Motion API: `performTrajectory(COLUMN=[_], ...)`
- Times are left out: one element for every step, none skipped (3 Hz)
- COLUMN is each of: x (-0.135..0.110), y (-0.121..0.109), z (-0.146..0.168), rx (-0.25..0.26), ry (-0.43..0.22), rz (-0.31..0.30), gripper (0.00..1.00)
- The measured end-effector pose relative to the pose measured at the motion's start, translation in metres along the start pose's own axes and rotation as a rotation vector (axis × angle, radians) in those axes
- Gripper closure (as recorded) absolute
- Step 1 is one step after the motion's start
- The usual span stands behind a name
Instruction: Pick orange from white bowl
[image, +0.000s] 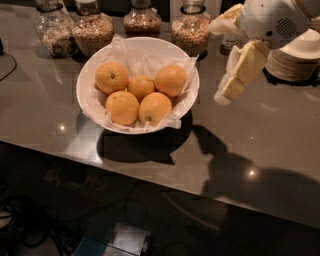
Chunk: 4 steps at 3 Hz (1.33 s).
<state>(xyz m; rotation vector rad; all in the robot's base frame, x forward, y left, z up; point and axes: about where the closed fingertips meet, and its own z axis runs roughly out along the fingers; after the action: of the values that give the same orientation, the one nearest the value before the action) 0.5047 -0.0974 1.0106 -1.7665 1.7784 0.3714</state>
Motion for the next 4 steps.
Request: performTrajectory(x=[-0.024,-0.049,-0.049,-0.042], y=[-0.007,-0.014,-0.014,-0.014], z=[0.008,0.017,0.017,0.034], rx=[-0.027,-0.051,-0.051,-0.066], ry=[-0.063,-0.116,-0.116,-0.130], rz=[-0.030,-0.067,-0.067,-0.041], gripper=[0.00,0.00,0.00,0.00])
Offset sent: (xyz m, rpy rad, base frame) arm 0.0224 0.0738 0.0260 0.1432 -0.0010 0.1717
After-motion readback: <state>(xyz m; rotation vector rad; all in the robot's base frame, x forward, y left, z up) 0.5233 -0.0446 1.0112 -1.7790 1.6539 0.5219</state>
